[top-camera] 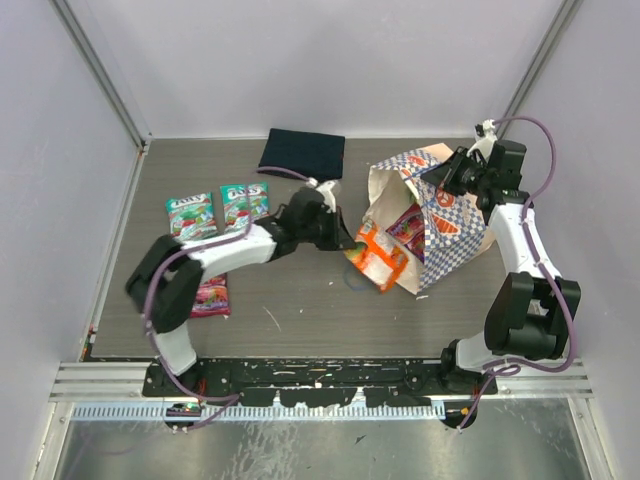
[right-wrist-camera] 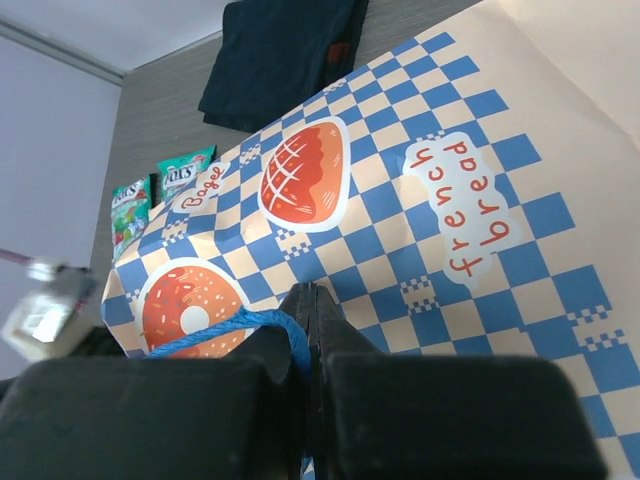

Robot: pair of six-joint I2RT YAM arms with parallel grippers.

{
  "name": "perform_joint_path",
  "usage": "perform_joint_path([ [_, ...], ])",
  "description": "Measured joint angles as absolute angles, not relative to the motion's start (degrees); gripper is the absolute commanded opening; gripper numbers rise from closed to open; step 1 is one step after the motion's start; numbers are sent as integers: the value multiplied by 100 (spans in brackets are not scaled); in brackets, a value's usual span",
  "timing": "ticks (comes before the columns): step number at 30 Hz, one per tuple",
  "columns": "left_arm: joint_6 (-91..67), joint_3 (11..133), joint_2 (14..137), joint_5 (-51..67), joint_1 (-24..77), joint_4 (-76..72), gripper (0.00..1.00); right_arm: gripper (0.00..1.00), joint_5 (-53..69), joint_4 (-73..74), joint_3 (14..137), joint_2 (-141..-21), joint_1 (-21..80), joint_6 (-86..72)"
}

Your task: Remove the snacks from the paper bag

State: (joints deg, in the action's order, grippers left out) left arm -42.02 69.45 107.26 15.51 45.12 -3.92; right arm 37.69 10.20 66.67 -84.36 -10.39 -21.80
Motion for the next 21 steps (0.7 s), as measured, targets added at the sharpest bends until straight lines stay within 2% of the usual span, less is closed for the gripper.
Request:
perform_joint_path([
  [5, -3326, 6613, 8809, 1125, 4082, 919, 0, 1, 3824, 812, 6475, -8235, -1037, -2375],
  [10, -2600, 6735, 7915, 113, 3975, 2134, 0, 1, 3881, 624, 6366, -8158, -1020, -2523],
  [15, -2003, 7041, 7662, -1096, 4001, 3518, 0, 1, 3911, 517, 6285, -8158, -945, -2582],
  [21, -1785, 7070, 7662, -2047, 4062, 4495, 0, 1, 3913, 497, 6265, -8158, -882, -2587],
])
